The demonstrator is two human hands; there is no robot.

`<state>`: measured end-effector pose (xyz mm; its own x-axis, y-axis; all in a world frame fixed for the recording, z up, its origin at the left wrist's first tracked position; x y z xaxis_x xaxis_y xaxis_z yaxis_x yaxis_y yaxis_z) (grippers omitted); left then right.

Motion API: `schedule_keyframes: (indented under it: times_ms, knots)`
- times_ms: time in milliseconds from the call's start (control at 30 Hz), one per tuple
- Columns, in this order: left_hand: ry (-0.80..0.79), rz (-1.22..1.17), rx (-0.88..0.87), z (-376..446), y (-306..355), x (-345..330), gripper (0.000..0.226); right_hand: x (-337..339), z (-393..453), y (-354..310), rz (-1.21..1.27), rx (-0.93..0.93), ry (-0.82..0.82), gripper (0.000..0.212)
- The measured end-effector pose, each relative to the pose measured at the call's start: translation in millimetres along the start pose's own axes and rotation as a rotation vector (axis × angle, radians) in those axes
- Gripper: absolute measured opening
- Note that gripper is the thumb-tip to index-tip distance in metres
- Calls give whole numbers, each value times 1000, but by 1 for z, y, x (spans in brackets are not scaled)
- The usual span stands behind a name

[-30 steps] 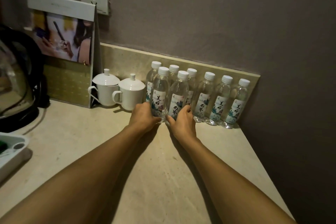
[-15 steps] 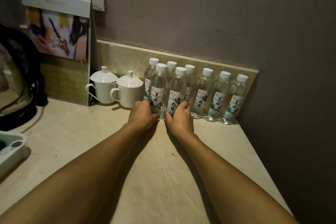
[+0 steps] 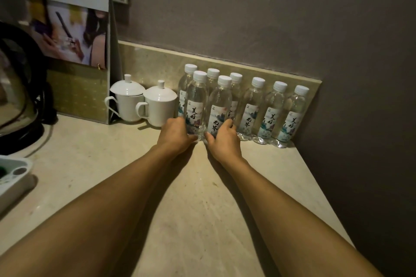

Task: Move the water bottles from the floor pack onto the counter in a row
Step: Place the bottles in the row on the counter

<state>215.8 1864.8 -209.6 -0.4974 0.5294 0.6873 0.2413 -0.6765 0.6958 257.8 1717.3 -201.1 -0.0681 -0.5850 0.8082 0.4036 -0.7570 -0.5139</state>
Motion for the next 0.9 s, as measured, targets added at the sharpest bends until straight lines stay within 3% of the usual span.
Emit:
schedule_keyframes:
  times_ms: [533,900]
  knots:
    - [-8,-11,-24,2,-2,-1,47,2,-4,-2,38,-32,-3,73]
    - [24,62,-58,-9,11,19,34,11,-13,3,213,-129,-43,80]
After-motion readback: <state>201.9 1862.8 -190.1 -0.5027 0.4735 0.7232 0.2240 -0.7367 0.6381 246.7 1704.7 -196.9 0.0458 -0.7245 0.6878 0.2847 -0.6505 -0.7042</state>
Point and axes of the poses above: each hand's wrist, its own z-axis towards the middle knuckle, its own x-axis out of the back of the hand, y = z × x, the point moved 9 cm from there along z, towards the middle knuckle, and after that the axes turned 4 degrees about x, right-handed, at the moved point
